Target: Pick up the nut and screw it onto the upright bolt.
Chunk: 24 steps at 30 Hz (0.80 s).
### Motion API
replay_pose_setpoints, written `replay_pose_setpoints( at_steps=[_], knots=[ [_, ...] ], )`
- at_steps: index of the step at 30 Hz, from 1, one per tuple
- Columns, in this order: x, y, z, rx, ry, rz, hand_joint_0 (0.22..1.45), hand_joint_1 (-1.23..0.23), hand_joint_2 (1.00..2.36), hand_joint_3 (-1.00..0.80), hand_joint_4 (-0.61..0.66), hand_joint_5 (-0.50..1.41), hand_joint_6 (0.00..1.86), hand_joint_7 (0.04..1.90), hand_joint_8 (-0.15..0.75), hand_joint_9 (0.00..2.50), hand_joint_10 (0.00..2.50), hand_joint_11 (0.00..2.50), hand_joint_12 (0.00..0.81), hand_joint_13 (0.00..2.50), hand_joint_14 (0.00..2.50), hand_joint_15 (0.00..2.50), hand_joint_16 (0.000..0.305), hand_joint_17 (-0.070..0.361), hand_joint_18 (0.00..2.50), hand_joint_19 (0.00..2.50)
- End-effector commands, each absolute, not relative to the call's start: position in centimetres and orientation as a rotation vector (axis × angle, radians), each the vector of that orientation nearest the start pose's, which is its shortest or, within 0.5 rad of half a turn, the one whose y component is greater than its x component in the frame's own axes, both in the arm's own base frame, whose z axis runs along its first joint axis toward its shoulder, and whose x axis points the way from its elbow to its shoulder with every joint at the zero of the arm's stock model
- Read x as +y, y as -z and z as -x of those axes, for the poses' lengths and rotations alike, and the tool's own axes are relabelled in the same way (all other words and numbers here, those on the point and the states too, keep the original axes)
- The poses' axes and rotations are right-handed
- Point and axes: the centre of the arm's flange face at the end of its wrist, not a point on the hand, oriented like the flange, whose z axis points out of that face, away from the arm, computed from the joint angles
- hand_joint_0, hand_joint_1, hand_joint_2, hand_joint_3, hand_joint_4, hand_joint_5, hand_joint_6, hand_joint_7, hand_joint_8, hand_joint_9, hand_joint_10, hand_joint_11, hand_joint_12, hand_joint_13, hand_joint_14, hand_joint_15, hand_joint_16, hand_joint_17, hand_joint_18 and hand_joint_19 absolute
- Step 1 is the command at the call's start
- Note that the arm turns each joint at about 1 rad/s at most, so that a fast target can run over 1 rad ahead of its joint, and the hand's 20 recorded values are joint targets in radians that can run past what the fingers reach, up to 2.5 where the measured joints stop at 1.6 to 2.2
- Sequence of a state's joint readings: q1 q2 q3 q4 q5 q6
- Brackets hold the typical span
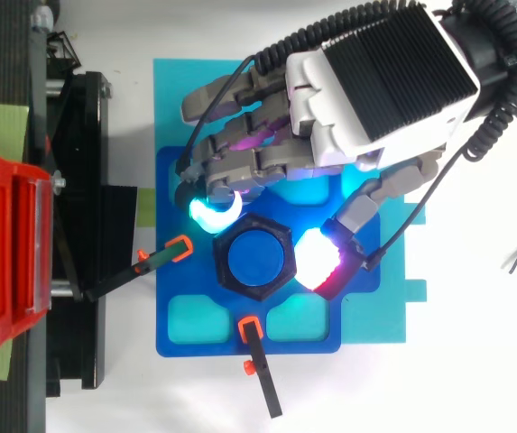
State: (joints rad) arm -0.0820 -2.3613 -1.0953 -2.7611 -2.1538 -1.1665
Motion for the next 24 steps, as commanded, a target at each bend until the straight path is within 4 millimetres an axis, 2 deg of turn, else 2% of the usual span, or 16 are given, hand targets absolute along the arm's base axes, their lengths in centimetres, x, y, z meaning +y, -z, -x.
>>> replay_pose_setpoints(
  at_steps=[1,6,14,16,18,22,24],
  knots=[
    [-14.03,-24.65,-75.57,1.551,-0.694,0.105,0.57,-0.72,1.01,-0.29,0.17,-0.09,0.65,1.37,0.301,1.01,0.01,0.17,0.364,0.64,0.00,0.07,0.041,0.093,0.29,0.08],
    [-13.82,-24.69,-75.66,1.547,-0.693,0.109,0.56,-0.72,1.01,-0.31,0.18,-0.10,0.68,1.31,0.301,1.01,0.01,0.18,0.366,0.64,0.00,0.07,0.042,0.094,0.33,0.08],
    [-13.71,-24.70,-75.70,1.546,-0.695,0.107,0.57,-0.72,1.01,-0.33,0.17,-0.09,0.67,1.33,0.291,1.01,0.01,0.18,0.353,0.64,0.00,0.08,0.040,0.090,0.32,0.10],
    [-13.70,-24.72,-75.71,1.544,-0.693,0.111,0.56,-0.71,1.01,-0.37,0.17,-0.09,0.64,1.38,0.283,1.00,0.01,0.20,0.344,0.63,0.00,0.08,0.038,0.086,0.31,0.11],
    [-13.70,-24.73,-75.72,1.543,-0.693,0.112,0.51,-0.67,1.00,-0.50,0.18,-0.07,0.50,1.51,0.285,0.99,0.01,0.18,0.360,0.63,0.00,0.08,0.041,0.092,0.32,0.12],
    [-13.80,-24.71,-75.68,1.544,-0.694,0.110,0.48,-0.61,1.00,-0.50,0.22,-0.12,0.50,1.09,0.279,0.94,0.00,0.11,0.368,0.57,0.00,0.05,0.045,0.102,0.27,0.10],
    [-13.92,-24.77,-75.68,1.544,-0.693,0.109,0.47,-0.60,1.00,-0.50,0.22,-0.14,0.50,0.97,0.269,0.88,0.00,0.06,0.369,0.52,0.00,0.03,0.046,0.104,0.23,0.09]
  ],
)
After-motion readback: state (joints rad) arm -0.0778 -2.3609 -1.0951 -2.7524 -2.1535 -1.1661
